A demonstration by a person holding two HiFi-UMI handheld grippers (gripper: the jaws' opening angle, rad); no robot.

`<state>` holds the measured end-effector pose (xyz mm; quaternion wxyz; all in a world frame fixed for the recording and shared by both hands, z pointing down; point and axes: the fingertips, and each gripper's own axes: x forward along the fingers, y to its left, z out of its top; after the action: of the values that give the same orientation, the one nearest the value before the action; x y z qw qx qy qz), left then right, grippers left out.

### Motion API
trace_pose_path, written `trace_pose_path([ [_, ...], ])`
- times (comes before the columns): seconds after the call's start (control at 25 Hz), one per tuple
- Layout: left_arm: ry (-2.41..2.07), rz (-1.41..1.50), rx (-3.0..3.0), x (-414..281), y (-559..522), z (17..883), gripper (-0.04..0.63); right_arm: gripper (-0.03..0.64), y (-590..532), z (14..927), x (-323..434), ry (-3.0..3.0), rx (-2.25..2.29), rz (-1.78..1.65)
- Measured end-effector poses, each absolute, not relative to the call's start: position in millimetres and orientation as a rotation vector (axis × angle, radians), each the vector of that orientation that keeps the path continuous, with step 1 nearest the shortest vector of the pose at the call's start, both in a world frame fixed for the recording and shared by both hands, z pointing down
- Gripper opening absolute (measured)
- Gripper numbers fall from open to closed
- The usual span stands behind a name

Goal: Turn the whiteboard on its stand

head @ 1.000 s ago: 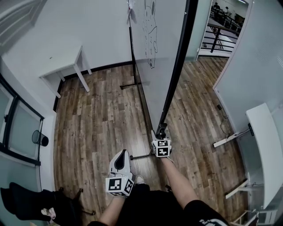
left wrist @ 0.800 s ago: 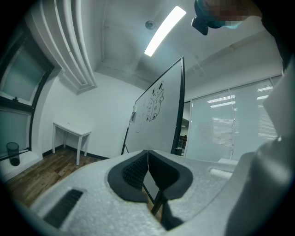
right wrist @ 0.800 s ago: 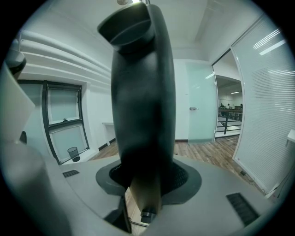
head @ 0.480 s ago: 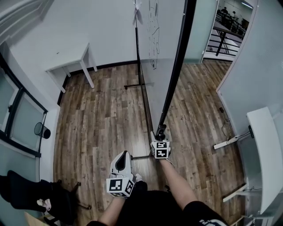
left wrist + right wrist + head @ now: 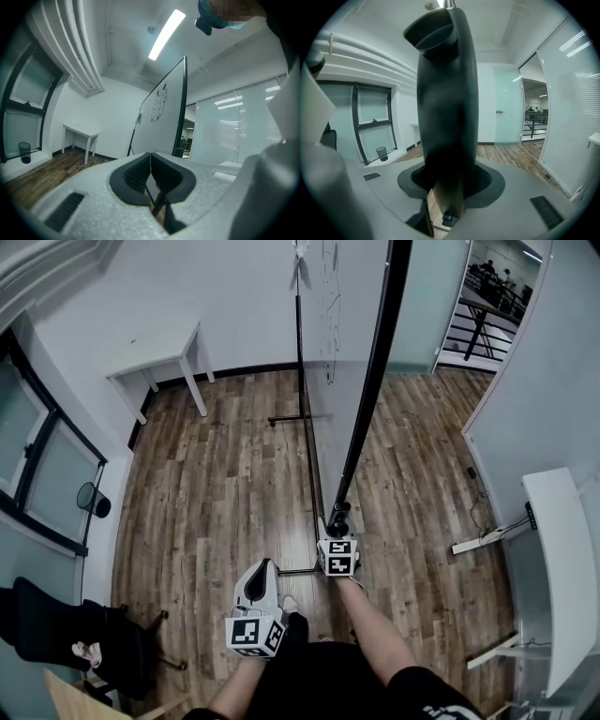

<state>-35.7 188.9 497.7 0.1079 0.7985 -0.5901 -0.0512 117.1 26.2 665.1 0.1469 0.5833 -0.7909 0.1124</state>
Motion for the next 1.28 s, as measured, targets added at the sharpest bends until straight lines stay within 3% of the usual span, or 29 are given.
trace_pose_path([
  [1.28,-1.756,-0.186,2.393,-27,284,483,0.018,0.179,167,621,124,-2.359,1.650,0.381],
])
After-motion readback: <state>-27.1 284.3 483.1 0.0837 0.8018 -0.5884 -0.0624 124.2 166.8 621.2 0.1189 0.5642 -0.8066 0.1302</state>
